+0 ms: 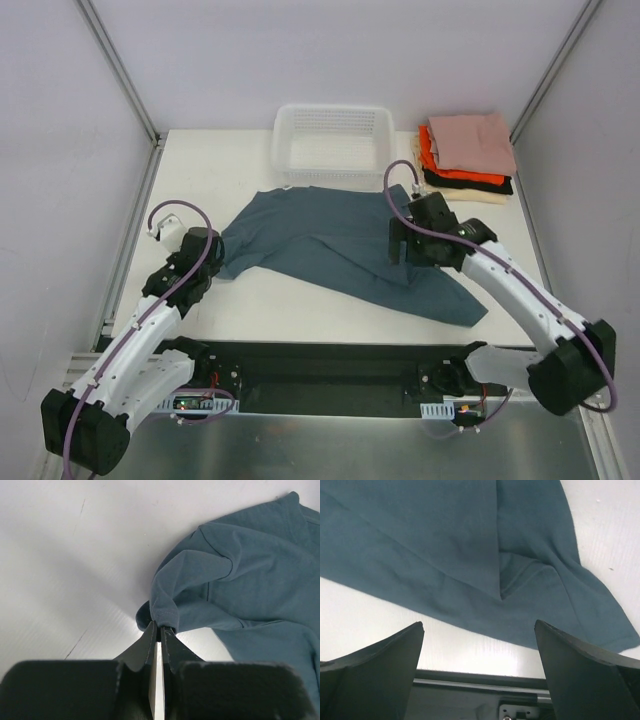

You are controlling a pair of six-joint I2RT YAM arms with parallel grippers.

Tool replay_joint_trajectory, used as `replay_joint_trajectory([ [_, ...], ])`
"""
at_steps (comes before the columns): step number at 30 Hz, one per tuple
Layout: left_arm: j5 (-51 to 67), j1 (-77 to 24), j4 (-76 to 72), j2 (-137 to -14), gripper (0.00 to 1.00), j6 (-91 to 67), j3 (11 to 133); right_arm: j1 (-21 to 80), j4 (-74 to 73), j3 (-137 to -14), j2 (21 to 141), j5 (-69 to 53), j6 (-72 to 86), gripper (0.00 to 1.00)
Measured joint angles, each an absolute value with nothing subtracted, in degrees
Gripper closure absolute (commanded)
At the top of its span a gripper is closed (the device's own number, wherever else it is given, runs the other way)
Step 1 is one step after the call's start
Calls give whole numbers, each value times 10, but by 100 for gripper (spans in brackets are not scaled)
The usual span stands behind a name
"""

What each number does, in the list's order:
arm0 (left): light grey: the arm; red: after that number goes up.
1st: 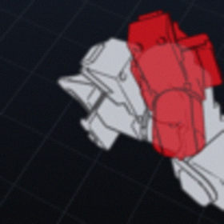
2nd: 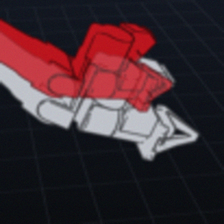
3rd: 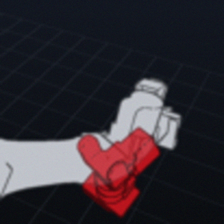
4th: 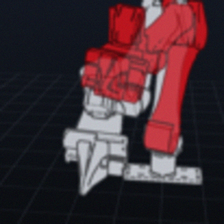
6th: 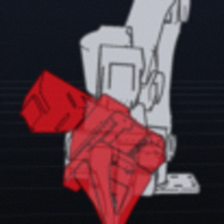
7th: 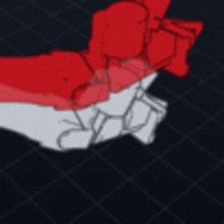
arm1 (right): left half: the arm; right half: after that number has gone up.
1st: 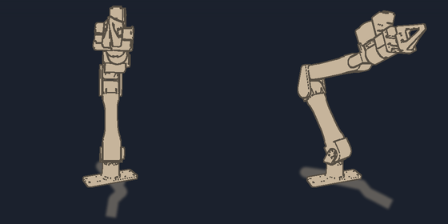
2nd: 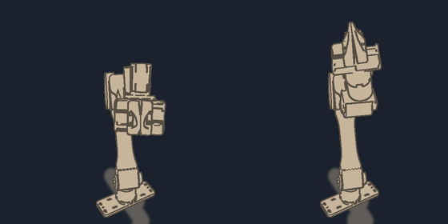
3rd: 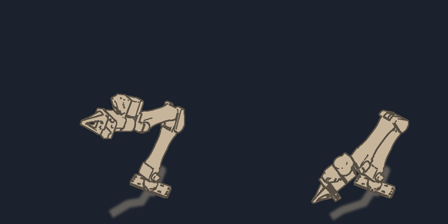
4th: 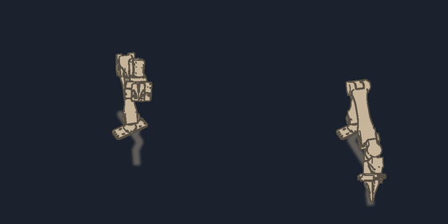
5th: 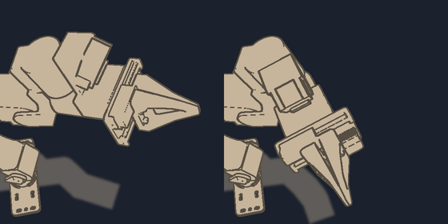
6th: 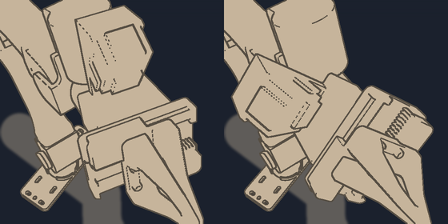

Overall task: Fold and stack the t-shirts
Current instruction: Flatten the tshirt out

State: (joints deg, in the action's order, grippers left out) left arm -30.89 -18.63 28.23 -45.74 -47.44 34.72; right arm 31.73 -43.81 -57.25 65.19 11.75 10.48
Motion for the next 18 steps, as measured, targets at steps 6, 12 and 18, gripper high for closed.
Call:
replay_joint_trajectory([
  [6,-305,-186,284,-457,100,-475,351,255,-404,-668,852,30,118,3],
  [12,-305,-186,286,-459,100,-475,352,236,-384,-754,1018,1,135,16],
  [18,-305,-186,290,-475,100,-475,360,227,-388,-802,1099,16,149,23],
])
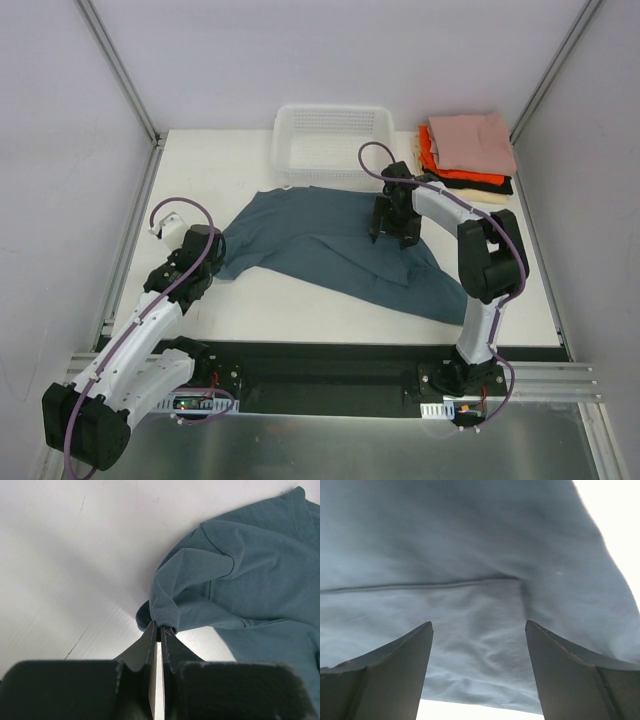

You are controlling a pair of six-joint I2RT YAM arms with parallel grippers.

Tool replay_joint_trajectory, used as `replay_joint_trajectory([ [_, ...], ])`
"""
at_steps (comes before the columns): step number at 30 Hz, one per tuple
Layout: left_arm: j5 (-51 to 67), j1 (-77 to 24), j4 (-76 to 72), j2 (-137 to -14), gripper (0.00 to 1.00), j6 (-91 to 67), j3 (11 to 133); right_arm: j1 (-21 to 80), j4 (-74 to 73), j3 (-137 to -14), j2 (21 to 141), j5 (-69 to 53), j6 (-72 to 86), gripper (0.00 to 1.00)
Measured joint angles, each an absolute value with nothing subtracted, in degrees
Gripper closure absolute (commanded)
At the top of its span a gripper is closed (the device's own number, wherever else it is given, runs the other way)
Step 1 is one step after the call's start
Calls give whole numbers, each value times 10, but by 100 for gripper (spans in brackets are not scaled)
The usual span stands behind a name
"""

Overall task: Fold and stack the t-shirts
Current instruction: Flatten the tshirt out

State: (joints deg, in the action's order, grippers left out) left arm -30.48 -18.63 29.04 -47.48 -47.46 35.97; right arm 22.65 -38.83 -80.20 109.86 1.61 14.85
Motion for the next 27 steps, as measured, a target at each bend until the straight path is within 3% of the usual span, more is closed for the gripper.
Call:
replay_joint_trajectory([
  [11,-305,-186,293,-477,100,-475,363,224,-404,-801,1112,70,171,42],
  [15,-305,-186,294,-480,100,-474,363,224,-401,-801,1127,70,176,57],
  [27,-306,-186,300,-477,100,-474,370,224,-392,-782,1115,77,182,66],
])
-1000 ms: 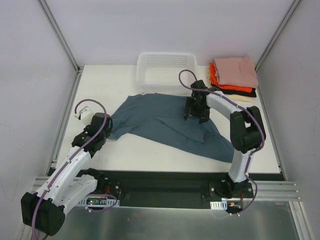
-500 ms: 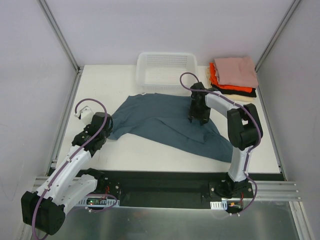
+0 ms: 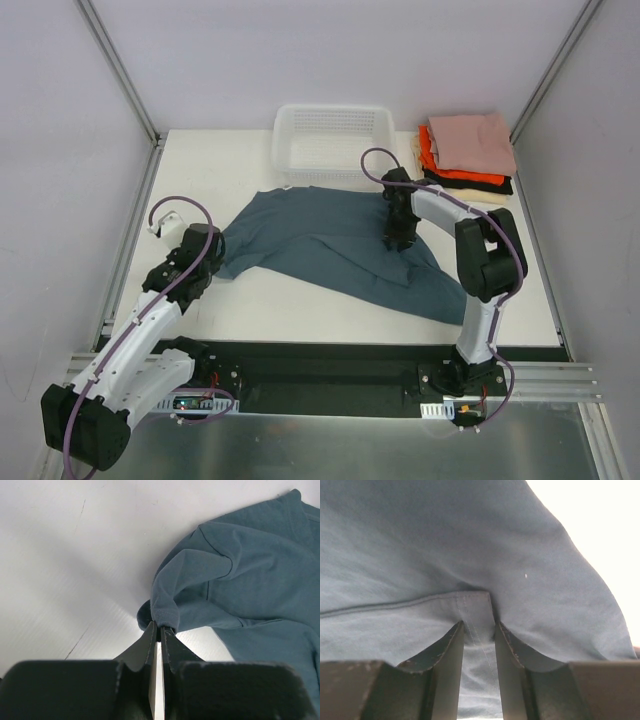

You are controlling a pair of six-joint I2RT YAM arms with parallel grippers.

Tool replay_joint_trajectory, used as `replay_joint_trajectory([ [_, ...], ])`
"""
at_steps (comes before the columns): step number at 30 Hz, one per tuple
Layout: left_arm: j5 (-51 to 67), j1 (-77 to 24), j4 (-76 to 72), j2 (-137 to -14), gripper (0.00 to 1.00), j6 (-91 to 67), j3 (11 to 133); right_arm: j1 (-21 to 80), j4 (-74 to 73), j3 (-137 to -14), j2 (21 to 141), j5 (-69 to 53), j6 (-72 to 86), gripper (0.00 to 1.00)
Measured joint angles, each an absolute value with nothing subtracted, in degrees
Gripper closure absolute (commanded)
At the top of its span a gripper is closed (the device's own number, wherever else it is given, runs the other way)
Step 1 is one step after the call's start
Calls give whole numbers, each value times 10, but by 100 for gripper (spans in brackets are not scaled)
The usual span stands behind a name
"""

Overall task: Fold and stack the t-shirts
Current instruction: Flatten the tshirt out

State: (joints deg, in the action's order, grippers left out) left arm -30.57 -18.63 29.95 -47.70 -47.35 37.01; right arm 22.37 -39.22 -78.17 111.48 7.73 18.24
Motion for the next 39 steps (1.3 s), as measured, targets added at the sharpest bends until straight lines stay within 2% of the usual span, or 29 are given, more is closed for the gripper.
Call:
replay_joint_trajectory([
  [6,-305,-186,300,-471,100,-474,373,224,-393,-768,1091,76,184,70],
  [12,-305,-186,301,-466,100,-474,373,224,-393,-761,1083,69,185,67],
  [24,-305,-186,308,-465,100,-474,373,224,-392,-763,1096,66,184,67],
  [25,-305,-186,308,-465,100,-474,373,224,-392,-763,1099,66,185,69],
  [26,-305,-186,308,-464,100,-474,373,224,-392,-763,1101,66,185,80],
  [31,-305,-186,309,-458,100,-474,373,224,-390,-762,1103,66,187,98],
  [39,-306,-186,319,-451,100,-474,381,224,-395,-755,1048,77,182,99],
])
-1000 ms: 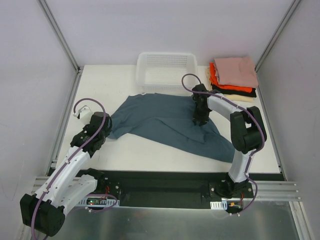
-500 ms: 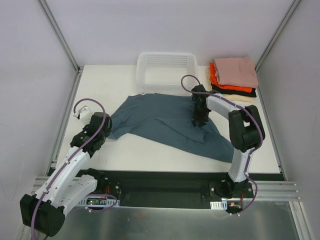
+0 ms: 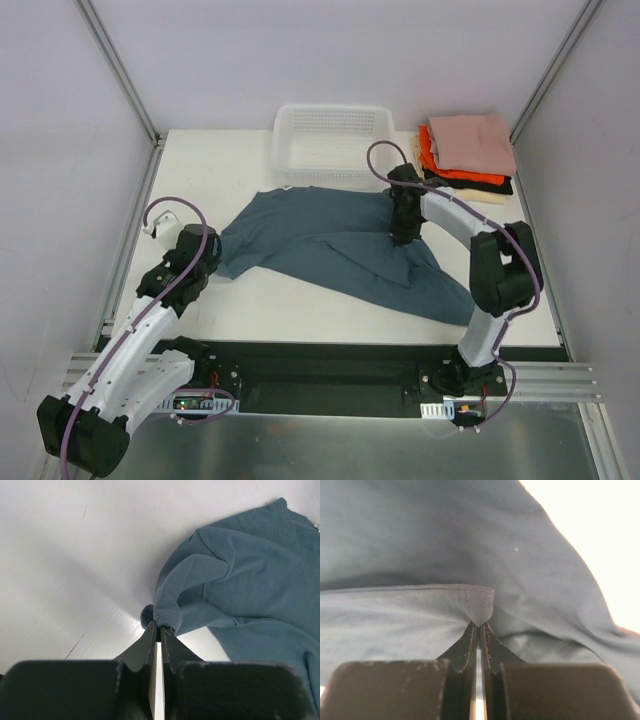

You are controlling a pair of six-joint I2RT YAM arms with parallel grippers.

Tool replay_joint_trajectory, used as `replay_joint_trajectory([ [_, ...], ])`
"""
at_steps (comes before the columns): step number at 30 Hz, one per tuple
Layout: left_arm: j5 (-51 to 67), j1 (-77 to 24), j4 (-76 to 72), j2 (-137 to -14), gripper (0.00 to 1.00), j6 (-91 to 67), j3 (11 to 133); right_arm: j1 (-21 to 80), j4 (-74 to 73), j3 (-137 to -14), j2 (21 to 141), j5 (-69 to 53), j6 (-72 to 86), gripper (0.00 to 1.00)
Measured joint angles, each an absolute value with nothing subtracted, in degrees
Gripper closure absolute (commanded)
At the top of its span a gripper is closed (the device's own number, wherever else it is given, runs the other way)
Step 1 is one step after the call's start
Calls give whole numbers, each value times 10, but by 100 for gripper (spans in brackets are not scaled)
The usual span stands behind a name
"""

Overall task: Fold and stack the t-shirts
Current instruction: Flatten the tshirt out

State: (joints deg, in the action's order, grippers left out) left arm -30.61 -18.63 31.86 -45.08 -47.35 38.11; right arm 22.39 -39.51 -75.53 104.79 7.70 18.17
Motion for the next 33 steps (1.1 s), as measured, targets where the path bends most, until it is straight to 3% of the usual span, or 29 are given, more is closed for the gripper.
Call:
replay_joint_trajectory([
  [16,-338,-186,326,-388,100,-469,469,224,-424,-719,792,128,97,99],
  [22,-348,-186,326,-376,100,-449,573,224,-412,-724,686,146,40,99],
  [33,-244,-186,234,-370,100,-299,870,224,-391,-978,536,157,-79,99],
])
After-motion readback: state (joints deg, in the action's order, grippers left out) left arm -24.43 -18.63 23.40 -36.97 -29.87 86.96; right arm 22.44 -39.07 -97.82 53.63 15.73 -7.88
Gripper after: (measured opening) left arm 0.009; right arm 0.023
